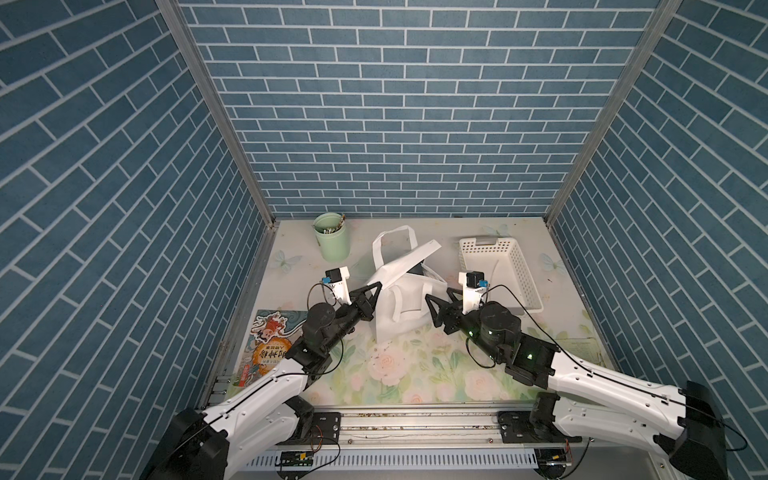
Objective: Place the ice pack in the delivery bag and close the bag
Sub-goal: Seal the delivery bag at the center of the board.
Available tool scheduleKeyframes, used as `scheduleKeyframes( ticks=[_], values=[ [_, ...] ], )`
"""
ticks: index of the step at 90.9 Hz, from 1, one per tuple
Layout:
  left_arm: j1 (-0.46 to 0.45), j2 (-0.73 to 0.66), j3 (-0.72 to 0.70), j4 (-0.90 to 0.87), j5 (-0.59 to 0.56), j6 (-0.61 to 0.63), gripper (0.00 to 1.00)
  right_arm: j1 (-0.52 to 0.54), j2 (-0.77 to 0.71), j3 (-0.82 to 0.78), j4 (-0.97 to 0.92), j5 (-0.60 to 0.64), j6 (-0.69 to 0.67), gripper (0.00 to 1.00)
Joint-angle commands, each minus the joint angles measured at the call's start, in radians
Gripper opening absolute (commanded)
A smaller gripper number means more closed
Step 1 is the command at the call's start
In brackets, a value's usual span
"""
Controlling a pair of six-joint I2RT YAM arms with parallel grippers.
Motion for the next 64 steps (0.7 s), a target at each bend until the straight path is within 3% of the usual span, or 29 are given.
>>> scheduleKeyframes(
  ticks=[1, 31, 48, 64],
  values=[
    [0.007, -0.011, -0.006, -0.034, 0.023, 0.026, 0.0, -0.04, -0.038, -0.038, -0.034, -0.009, -0.103, 0.78],
    [0.007, -0.027, -0.012, -0.029, 0.08, 0.029, 0.0, -0.269, 0.06, -0.098, 0.202, -0.404, -0.114, 0.76],
    [0.008, -0.038, -0.023, -0.028, 0.116, 0.034, 0.0, -0.349, 0.158, -0.068, 0.31, -0.509, -0.078, 0.61],
    [0.007, -0.045, -0.043, -0.021, 0.147, 0.033, 0.0, -0.457, 0.265, -0.034, 0.407, -0.648, 0.016, 0.55]
  ],
)
